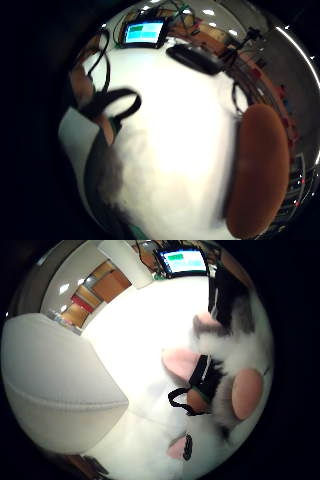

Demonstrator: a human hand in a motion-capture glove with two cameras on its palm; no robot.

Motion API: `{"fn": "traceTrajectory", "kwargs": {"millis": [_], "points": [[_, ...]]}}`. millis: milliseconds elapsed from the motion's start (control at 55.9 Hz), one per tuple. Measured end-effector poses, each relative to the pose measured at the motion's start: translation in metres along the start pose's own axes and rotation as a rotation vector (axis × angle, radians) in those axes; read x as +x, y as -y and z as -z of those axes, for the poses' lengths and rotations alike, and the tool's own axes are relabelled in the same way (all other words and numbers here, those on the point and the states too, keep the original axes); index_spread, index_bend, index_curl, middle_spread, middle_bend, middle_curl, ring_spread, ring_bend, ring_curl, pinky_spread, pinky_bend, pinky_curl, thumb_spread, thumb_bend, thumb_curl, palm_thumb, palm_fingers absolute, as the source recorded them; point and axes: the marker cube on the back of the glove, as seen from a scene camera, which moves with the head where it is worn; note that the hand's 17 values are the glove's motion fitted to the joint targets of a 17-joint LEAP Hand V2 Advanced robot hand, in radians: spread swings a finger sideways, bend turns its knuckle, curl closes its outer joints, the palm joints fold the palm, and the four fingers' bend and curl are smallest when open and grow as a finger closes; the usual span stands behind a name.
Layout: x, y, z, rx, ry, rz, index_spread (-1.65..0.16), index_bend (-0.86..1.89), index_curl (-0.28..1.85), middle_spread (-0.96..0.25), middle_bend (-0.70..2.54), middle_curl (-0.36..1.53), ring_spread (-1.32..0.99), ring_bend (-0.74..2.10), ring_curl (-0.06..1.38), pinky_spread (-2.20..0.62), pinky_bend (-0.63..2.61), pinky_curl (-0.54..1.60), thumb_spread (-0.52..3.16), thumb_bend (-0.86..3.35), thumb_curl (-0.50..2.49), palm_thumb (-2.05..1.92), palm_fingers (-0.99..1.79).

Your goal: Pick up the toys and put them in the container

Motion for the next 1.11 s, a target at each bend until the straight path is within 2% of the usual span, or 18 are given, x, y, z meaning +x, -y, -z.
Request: {"fn": "traceTrajectory", "kwargs": {"millis": [161,268,411,590,715,876,1108], "points": [[0.002,-0.011,0.028,-0.031,0.184,-0.049,-0.41,0.2,0.5,-0.41,0.49,0.44,-0.45,1.01,0.41,-0.4,0.96,0.47,0.78,0.13,0.63,0.71,1.15],[-0.005,-0.014,0.057,0.026,0.257,-0.061,-0.43,0.2,0.55,-0.43,0.55,0.48,-0.44,1.07,0.45,-0.4,1.03,0.5,0.75,0.11,0.68,0.7,1.14],[-0.031,-0.021,0.117,0.13,0.367,0.03,-0.45,0.2,0.61,-0.45,0.6,0.54,-0.44,1.11,0.48,-0.4,1.09,0.52,0.74,0.09,0.73,0.69,1.11],[-0.091,-0.02,0.239,0.251,0.699,0.192,-0.48,0.2,0.7,-0.46,0.63,0.59,-0.42,1.14,0.52,-0.4,1.13,0.54,0.75,0.06,0.78,0.68,1.07],[-0.132,-0.02,0.293,0.313,0.767,0.31,-0.5,0.19,0.76,-0.46,0.63,0.62,-0.42,1.16,0.54,-0.4,1.14,0.55,0.75,0.05,0.81,0.67,1.06],[-0.19,-0.017,0.31,0.227,0.912,0.404,-0.52,0.18,0.82,-0.46,0.64,0.66,-0.41,1.16,0.55,-0.4,1.17,0.55,0.77,0.02,0.85,0.66,1.05],[-0.239,-0.004,0.291,0.068,0.986,0.441,-0.54,0.17,0.91,-0.46,0.6,0.7,-0.41,1.13,0.56,-0.39,1.2,0.55,0.79,0.0,0.9,0.66,0.96]]}}
